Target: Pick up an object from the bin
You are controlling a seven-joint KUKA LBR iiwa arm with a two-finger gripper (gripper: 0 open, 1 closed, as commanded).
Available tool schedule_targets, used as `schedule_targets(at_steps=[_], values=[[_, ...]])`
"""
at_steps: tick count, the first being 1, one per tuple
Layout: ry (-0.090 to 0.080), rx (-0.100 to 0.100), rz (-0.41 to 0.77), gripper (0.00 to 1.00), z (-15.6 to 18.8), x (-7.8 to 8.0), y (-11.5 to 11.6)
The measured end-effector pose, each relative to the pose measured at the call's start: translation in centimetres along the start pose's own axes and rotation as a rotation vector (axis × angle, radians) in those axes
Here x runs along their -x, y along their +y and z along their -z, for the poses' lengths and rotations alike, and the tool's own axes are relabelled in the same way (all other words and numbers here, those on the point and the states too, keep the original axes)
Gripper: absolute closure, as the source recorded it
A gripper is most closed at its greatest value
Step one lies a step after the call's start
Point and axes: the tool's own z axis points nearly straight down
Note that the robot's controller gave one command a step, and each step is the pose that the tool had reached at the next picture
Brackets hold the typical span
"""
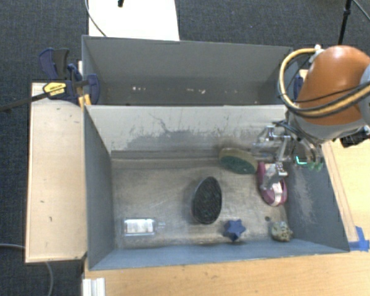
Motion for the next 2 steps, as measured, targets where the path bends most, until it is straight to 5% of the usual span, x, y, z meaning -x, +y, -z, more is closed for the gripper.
schedule_targets(at_steps=[1, 2], values=[[-0.002, 0.004, 0.047, 0.0, -2.9, -3.7, 9.3], [-0.001, 0.002, 0.356, 0.0, -10.4, -5.4, 15.1]])
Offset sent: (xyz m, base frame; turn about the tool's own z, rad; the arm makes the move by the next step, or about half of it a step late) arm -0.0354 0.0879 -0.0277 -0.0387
